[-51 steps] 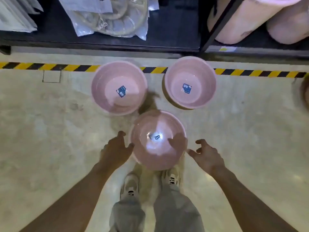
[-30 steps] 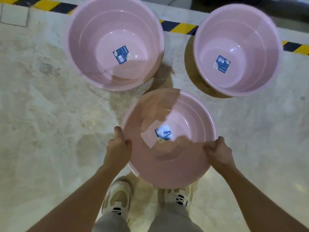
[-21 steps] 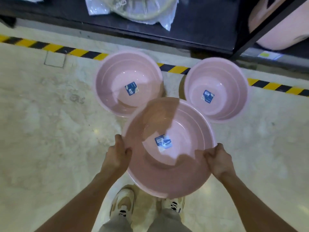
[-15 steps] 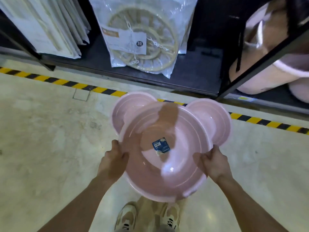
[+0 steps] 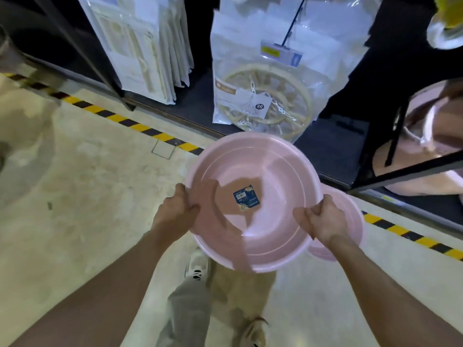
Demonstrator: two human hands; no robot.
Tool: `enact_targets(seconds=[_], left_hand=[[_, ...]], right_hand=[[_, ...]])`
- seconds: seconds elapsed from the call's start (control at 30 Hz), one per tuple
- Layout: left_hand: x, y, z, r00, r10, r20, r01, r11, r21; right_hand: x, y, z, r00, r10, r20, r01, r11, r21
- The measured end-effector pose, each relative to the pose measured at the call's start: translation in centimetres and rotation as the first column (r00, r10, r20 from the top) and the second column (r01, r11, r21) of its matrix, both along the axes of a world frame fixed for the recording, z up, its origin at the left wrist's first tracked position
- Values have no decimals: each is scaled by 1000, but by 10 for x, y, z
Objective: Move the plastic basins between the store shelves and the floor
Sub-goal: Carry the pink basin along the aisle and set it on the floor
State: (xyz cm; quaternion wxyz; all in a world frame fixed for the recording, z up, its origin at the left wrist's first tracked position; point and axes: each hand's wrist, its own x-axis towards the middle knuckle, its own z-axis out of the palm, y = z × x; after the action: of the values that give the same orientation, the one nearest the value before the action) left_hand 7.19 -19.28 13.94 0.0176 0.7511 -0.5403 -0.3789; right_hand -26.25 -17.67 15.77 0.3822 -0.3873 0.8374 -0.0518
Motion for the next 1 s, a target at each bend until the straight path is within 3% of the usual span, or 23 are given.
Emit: enact_targets(seconds=[0.2, 0.33, 0.67, 0.9, 1.0], left_hand=[[20, -50, -75, 986, -103, 131, 101, 995, 22], [21, -72, -129, 981, -93, 173, 84, 995, 57], [10, -89, -263, 980, -124, 155, 122, 992, 25], [5, -80, -331, 974, -133, 183, 121, 990, 77], [8, -77, -348, 986, -91, 143, 75, 991, 109]], right_hand=[[18, -46, -68, 999, -17, -46, 18, 999, 28], [18, -64, -123, 996, 16, -93, -12, 999, 44], [4, -83, -268, 979, 104, -173, -85, 990, 113], [8, -82, -334, 994, 2, -110, 9, 994, 105], [10, -76, -355, 993, 73, -98, -65, 995, 78]])
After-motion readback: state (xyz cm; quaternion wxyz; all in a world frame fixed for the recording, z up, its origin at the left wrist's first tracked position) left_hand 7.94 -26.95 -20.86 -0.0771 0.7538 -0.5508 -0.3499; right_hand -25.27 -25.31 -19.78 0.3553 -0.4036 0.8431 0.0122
